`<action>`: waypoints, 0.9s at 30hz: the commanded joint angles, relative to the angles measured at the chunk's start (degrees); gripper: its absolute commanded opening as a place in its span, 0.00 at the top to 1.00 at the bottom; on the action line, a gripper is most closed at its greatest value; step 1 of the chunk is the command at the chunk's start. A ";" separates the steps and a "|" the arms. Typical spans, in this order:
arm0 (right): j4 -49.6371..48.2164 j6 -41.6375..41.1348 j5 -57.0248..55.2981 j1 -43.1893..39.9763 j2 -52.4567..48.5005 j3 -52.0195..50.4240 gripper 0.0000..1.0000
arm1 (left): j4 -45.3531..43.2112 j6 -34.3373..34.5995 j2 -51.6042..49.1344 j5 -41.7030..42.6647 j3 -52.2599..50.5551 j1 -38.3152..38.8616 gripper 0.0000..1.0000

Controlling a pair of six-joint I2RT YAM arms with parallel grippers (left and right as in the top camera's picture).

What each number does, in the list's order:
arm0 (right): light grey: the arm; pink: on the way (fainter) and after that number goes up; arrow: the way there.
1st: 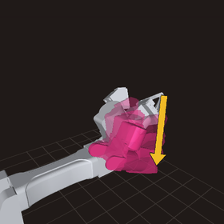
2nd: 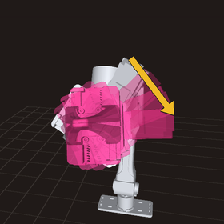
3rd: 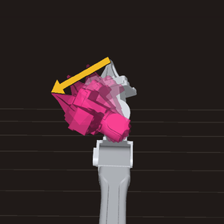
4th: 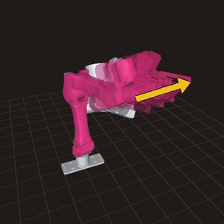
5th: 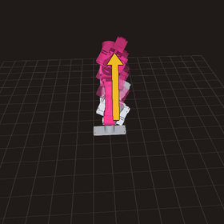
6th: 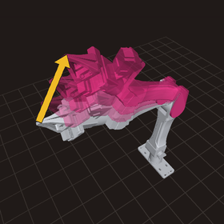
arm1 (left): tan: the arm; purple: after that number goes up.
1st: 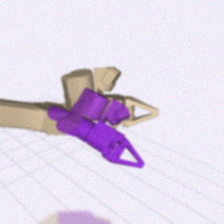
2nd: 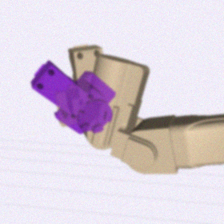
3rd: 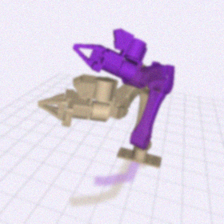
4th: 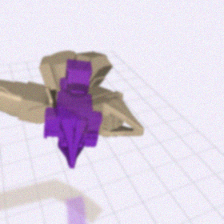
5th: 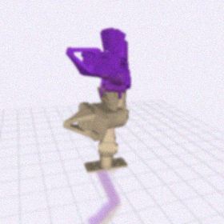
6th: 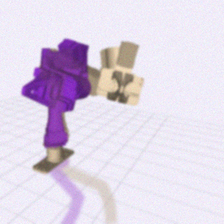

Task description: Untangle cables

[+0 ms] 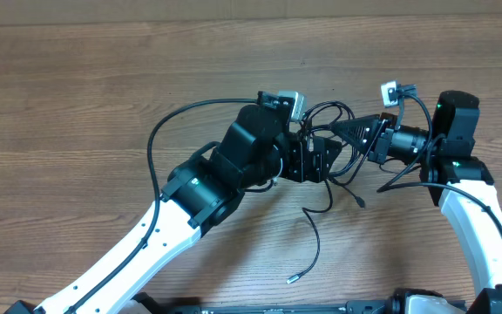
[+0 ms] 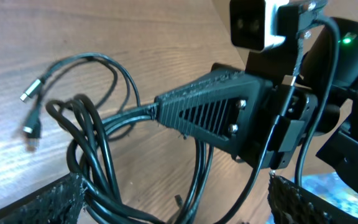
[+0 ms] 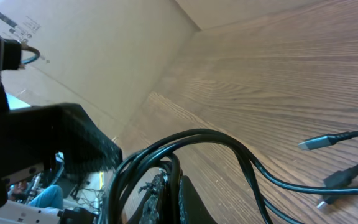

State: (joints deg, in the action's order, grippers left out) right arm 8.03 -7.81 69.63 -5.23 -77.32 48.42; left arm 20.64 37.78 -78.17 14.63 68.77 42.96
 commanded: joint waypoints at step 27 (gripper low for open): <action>-2.01 0.57 1.22 0.02 0.35 0.72 0.96 | 5.70 8.11 -0.92 -7.34 0.48 -0.28 0.25</action>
State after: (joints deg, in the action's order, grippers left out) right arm 6.59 -7.68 69.56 -5.21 -77.32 48.42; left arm 26.24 45.52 -78.78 9.76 68.77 42.96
